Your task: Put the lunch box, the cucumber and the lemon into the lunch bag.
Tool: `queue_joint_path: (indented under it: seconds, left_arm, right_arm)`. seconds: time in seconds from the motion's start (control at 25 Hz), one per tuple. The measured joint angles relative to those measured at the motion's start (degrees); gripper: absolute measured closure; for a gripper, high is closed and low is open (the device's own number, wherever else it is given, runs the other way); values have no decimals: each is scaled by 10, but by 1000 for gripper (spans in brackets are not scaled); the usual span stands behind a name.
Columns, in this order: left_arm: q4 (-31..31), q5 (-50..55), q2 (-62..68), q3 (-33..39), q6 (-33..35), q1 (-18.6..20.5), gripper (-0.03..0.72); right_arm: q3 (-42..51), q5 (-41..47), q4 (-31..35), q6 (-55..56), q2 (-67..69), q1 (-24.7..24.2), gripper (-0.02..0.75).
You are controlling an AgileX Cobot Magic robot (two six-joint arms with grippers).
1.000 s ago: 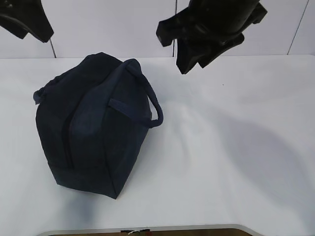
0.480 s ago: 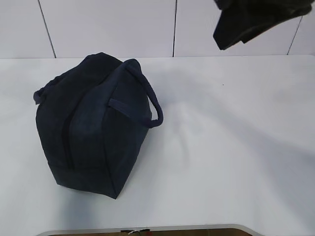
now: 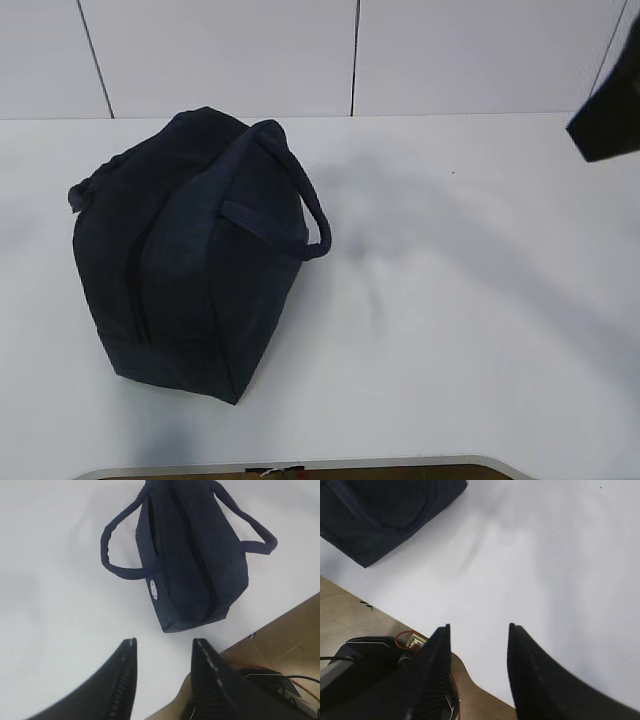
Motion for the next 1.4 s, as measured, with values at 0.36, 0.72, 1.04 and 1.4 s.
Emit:
queue_joint_path:
  seconds: [0.36, 0.72, 1.04, 1.4]
  left_arm:
    - [1, 2, -135, 100, 5, 0, 435]
    - [1, 4, -252, 177, 5, 0, 442]
    - [-7, 6, -351, 239, 5, 0, 445]
    - [-11, 12, -491, 319, 5, 0, 446]
  right_arm:
    - [119, -33, -7, -4, -129, 0, 424]
    - [229, -67, -9, -15, -284, 0, 424]
    - [312, -80, -11, -20, -418, 0, 424]
    - [415, -88, -12, -22, -554, 0, 424]
